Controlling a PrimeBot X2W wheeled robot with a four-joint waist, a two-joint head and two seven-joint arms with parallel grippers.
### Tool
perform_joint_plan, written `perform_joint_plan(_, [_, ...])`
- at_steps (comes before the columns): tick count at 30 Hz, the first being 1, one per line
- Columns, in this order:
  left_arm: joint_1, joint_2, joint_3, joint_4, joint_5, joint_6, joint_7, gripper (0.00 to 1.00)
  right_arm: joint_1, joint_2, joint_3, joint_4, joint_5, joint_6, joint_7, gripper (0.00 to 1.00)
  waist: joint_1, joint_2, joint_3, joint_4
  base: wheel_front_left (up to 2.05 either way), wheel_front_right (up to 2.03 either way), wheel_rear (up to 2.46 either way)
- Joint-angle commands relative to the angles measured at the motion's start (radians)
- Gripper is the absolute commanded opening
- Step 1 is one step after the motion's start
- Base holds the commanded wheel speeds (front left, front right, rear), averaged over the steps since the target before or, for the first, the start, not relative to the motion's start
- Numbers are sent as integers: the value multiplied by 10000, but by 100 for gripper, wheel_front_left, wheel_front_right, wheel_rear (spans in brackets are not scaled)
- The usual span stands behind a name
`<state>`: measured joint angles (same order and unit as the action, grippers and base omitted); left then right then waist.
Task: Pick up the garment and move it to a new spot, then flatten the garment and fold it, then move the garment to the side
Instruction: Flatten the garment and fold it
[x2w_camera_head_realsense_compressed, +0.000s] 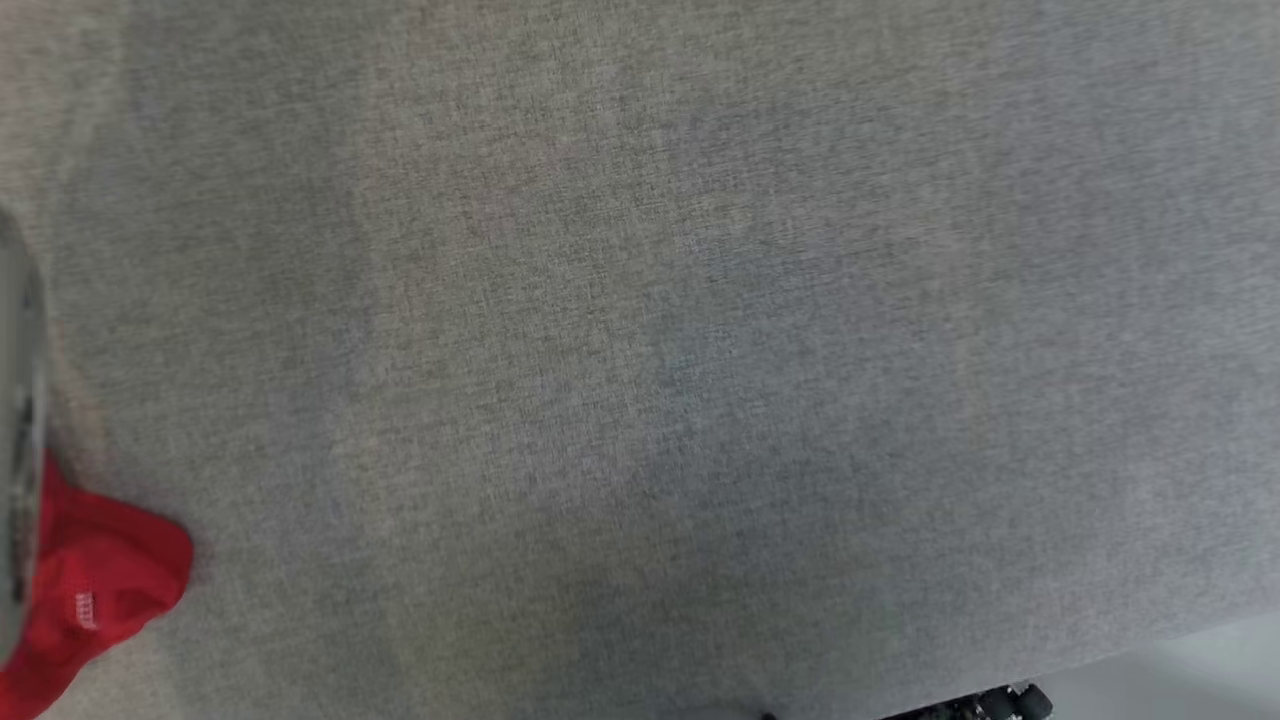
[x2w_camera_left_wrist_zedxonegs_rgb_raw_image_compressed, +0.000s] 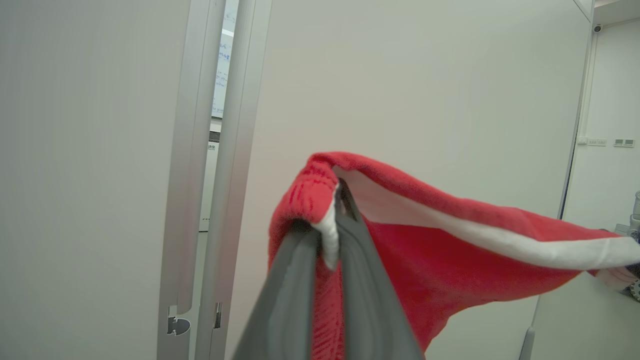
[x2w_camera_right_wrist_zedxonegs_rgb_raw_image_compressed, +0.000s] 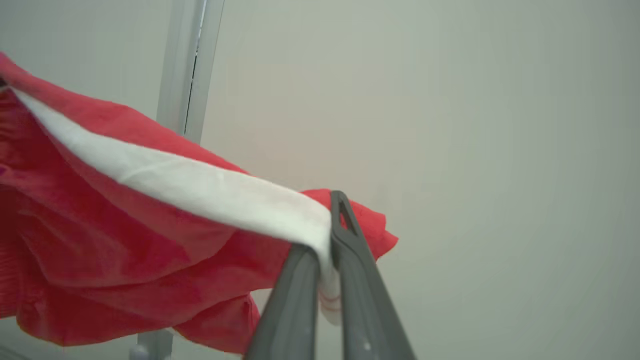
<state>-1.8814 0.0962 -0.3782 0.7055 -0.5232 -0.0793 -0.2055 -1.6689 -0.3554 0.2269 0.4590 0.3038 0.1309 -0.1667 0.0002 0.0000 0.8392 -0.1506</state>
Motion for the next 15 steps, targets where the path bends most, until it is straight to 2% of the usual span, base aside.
perform_joint_plan(1, [668,72,-36,341,-75,-142,-224,0,639,-87,329,358,-42,-4,-315,0,-2,0,795,81,0,0,0])
perform_joint_plan(5, [2594,11,-304,660,-390,-443,-556,0,2330,-756,1748,982,-148,-6,-870,0,-2,0,323,378,0,0,0])
perform_joint_plan(6, [3179,-23,-233,631,-689,-461,-576,0,2795,-989,2101,991,-129,-7,-919,0,-2,0,181,445,0,0,0])
perform_joint_plan(9, [5188,-32,-846,160,-1158,-509,-586,0,4315,-1946,3043,591,4,-9,-988,0,-2,0,-236,619,0,0,0])
perform_joint_plan(13, [8374,528,-1991,-1087,-1841,-508,-519,0,6580,-2950,3480,-604,530,-6,-979,0,-2,0,-1288,812,0,0,0])
perform_joint_plan(15, [9698,973,-2329,-1701,-1813,-489,-500,0,7727,-3496,3544,-1015,720,-6,-965,0,-2,0,-1932,932,0,0,0])
